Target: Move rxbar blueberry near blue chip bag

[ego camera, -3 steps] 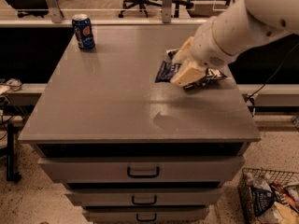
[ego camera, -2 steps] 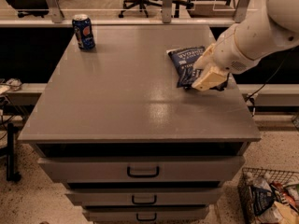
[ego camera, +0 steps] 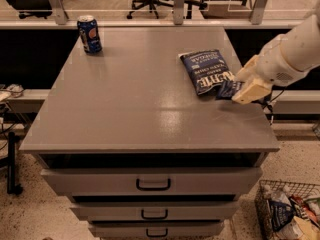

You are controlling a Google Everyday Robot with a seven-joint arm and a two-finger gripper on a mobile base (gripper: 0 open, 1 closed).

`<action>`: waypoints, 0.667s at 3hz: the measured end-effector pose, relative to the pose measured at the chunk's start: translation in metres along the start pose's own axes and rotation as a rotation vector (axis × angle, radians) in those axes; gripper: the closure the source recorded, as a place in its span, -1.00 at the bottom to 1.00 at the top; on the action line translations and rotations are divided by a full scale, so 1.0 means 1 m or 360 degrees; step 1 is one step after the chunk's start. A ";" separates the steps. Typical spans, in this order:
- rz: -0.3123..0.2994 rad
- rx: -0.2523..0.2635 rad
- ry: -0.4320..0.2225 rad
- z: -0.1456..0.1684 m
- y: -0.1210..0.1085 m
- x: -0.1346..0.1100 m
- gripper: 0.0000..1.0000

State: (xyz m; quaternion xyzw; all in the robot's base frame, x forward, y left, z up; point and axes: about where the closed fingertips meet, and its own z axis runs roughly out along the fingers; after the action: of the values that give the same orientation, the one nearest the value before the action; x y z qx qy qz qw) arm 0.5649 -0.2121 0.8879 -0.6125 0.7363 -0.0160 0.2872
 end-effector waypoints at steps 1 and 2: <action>0.0033 -0.0048 0.0016 0.006 0.007 0.014 0.25; 0.0041 -0.0107 0.0008 0.020 0.012 0.016 -0.21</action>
Offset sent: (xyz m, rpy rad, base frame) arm 0.0014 -0.0029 -0.0470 0.0266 0.1156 0.0148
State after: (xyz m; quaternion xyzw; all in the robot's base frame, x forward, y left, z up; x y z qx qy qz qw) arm 0.5621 -0.2171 0.8601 -0.6122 0.7450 0.0110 0.2646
